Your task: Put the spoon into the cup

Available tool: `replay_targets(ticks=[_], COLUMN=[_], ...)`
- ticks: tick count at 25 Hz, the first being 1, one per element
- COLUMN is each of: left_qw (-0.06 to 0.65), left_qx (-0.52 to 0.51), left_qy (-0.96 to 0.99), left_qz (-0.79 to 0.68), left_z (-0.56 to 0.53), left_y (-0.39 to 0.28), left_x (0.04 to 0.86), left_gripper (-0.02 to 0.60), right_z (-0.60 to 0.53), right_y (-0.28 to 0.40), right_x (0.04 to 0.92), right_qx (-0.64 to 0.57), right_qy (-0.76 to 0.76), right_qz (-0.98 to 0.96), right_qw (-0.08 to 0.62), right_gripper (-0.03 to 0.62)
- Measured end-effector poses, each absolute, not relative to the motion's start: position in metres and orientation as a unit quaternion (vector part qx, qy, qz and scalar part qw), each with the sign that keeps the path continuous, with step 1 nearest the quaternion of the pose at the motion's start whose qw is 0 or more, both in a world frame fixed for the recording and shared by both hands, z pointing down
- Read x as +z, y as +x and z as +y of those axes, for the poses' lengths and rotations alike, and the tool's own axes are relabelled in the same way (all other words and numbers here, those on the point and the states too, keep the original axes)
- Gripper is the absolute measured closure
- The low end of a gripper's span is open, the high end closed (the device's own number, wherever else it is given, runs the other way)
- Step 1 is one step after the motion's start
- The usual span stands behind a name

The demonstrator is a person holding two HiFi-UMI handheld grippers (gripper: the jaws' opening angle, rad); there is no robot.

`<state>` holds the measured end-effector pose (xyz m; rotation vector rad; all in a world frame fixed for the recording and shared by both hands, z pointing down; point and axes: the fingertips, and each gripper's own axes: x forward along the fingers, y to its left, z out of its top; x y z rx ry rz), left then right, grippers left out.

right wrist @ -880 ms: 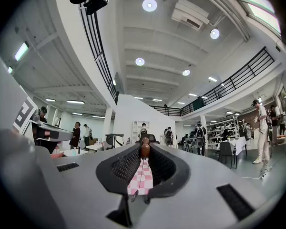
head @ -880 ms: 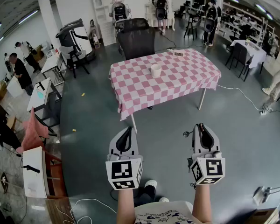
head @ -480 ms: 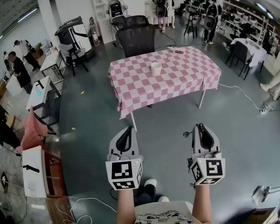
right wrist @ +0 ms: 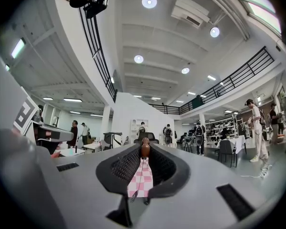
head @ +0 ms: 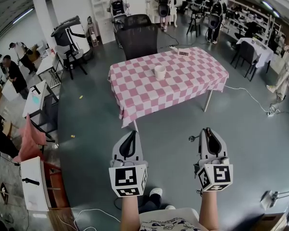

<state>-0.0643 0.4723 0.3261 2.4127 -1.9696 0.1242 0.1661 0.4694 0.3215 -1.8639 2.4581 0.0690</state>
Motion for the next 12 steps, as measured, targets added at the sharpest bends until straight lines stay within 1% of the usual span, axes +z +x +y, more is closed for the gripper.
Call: replay_targets(ticks=[12], left_qw=[0.015], left_qx=[0.040], left_qy=[0.786], left_qz=[-0.617], left_z=[0.385], left_y=[-0.106], left_x=[0.331], left_gripper=[0.568], right_z=[0.395], right_y=[0.129], right_x=[0.326], right_qx=[0.017], right_qy=[-0.619], right_qz=[0.784], right_qw=[0.032], right_gripper=[0.535])
